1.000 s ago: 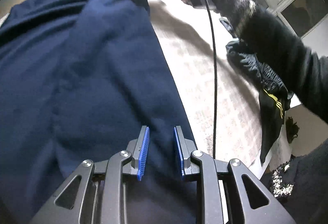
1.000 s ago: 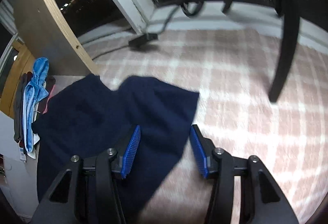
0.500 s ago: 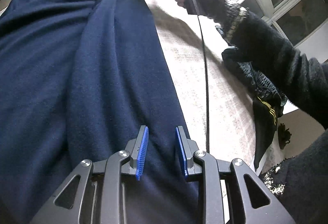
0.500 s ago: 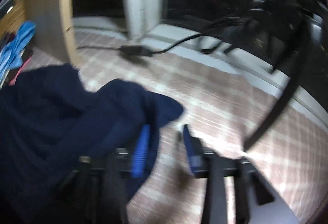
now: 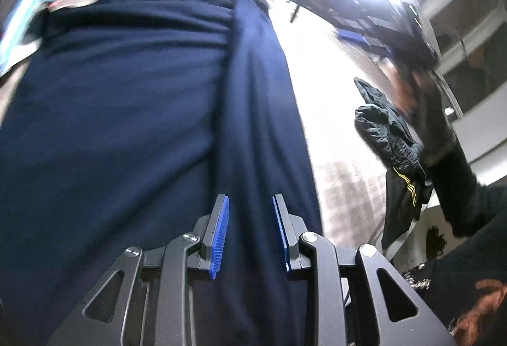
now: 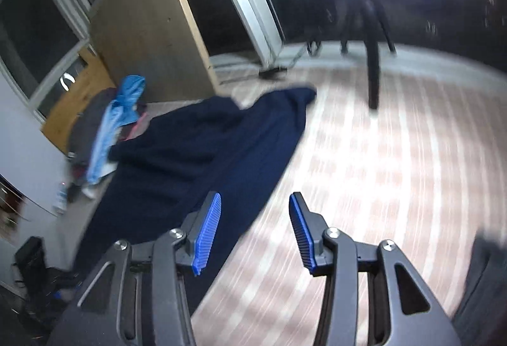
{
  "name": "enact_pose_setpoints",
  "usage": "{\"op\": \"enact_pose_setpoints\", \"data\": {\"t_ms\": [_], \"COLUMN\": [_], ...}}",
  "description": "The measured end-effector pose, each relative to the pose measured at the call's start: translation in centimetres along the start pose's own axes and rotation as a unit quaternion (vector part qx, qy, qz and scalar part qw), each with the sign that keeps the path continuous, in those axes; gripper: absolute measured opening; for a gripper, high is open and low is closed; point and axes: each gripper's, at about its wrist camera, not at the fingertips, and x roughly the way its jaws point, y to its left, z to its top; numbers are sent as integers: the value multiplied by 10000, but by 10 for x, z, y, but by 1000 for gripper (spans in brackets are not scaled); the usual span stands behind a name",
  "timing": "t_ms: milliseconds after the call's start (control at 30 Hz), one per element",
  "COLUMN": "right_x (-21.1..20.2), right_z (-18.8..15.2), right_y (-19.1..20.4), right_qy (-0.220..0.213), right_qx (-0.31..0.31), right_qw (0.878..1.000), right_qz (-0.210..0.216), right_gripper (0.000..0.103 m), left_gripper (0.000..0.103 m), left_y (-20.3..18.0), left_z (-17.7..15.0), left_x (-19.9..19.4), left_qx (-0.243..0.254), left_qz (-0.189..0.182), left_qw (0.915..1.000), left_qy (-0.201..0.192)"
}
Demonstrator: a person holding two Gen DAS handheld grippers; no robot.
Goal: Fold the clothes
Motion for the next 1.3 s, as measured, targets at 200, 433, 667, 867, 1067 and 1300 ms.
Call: {"op": "enact_pose_setpoints", "data": {"t_ms": [200, 433, 667, 867, 1067, 1300], "right_x": [-37, -68, -32, -22, -7, 7], "right_z": [-93, -253, -381, -391, -389, -377], "right_y": [27, 89, 161, 166, 156, 170], "right_qy": [156, 316, 714, 502, 569, 780], "right_qx": [530, 1404, 1993, 2179, 2376, 1906], "right_qw": [9985, 9891, 9733, 9696, 9664, 9764], "right_qz": [-16, -297, -887, -990, -792, -644], "right_gripper": [44, 44, 44, 44, 45, 47], "left_gripper": [29, 29, 29, 31, 31, 32], "left_y": [41, 69, 87, 0, -55, -25], "left_z": [-34, -69, -100, -87, -95, -118], "left_x": [-50, -70, -85, -30, 26, -14], "left_qx": [-116, 289, 742, 1705, 2740, 2729], "left_qz": [206, -165, -589, -1575, -1409, -401], "left_qw": [9997, 9989, 9934, 9686, 9389, 9495], "left_qy": [-16, 316, 644, 895, 1537, 1493]}}
